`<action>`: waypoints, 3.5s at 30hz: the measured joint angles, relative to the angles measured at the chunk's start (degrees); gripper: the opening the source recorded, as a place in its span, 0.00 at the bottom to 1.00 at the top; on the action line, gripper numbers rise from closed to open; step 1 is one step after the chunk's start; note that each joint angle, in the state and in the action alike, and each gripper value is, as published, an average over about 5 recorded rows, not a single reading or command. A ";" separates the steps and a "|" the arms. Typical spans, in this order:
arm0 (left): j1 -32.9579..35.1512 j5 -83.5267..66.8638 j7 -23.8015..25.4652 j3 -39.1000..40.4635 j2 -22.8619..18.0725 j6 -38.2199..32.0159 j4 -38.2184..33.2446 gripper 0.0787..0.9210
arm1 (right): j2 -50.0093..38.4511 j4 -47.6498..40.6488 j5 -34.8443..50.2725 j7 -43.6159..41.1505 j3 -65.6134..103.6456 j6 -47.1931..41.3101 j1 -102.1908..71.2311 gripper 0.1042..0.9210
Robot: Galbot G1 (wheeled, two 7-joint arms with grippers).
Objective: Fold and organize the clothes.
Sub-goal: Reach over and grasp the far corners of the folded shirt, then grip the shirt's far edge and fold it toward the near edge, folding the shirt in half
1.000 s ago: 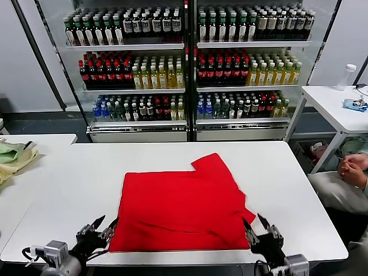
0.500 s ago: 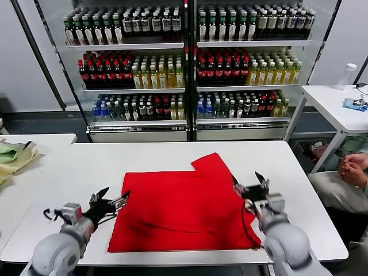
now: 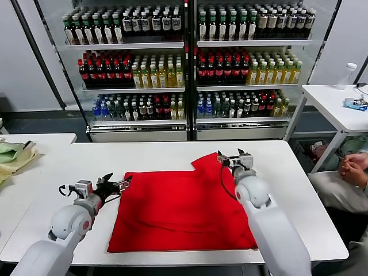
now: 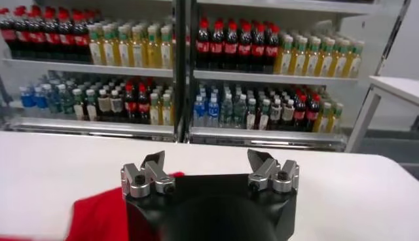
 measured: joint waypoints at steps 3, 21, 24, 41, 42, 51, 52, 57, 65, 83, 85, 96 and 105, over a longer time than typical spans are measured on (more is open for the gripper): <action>-1.69 0.22 1.03 0.77 -0.11 -0.22 2.37 0.88 | 1.80 -4.38 -1.09 -0.32 -0.02 0.63 1.77 0.88; -7.82 2.17 6.22 3.08 -1.32 0.86 11.39 0.88 | 6.37 -16.50 -4.09 -1.44 -0.10 3.17 6.11 0.88; -8.29 2.41 6.56 3.21 -1.36 0.97 12.32 0.88 | 6.75 -17.44 -4.33 -1.48 0.00 3.42 6.63 0.88; -8.77 3.69 8.66 3.57 -1.85 0.99 14.19 0.55 | 7.56 -19.81 -4.71 -1.67 0.27 4.03 7.35 0.53; -8.73 3.69 8.76 3.54 -1.84 0.99 14.18 0.52 | 7.57 -19.82 -4.71 -1.69 0.29 4.03 7.34 0.50; -8.02 3.68 9.33 3.29 -2.07 1.00 13.73 0.21 | 7.37 -19.62 -4.79 -1.91 0.43 4.52 7.00 0.20; -7.92 3.68 9.40 3.25 -2.12 0.98 13.63 0.18 | 7.26 -19.45 -4.79 -1.96 0.45 4.71 6.88 0.16; -7.16 3.33 9.45 2.80 -2.00 0.53 12.92 0.03 | 6.25 -16.52 -4.34 -1.91 0.20 5.32 5.58 0.03; -3.88 0.67 8.30 1.09 -0.19 -1.82 8.97 0.01 | 2.08 -2.14 -1.59 -0.61 0.49 3.48 -0.71 0.01; 8.74 -2.57 6.04 -4.20 3.36 -7.15 -4.69 0.01 | -7.11 28.64 0.98 0.49 4.65 0.72 -22.99 0.01; 10.06 -2.54 5.96 -4.80 3.52 -7.35 -5.91 0.01 | -7.46 30.71 0.98 0.58 5.03 0.60 -24.90 0.01; 17.99 -1.63 5.39 -8.86 4.31 -7.18 -11.35 0.01 | -8.74 38.65 0.39 0.93 6.81 0.06 -32.90 0.01; 24.02 -1.21 4.44 -11.01 4.81 -3.97 -16.27 0.01 | -9.46 42.52 0.14 1.69 8.10 -0.79 -37.74 0.01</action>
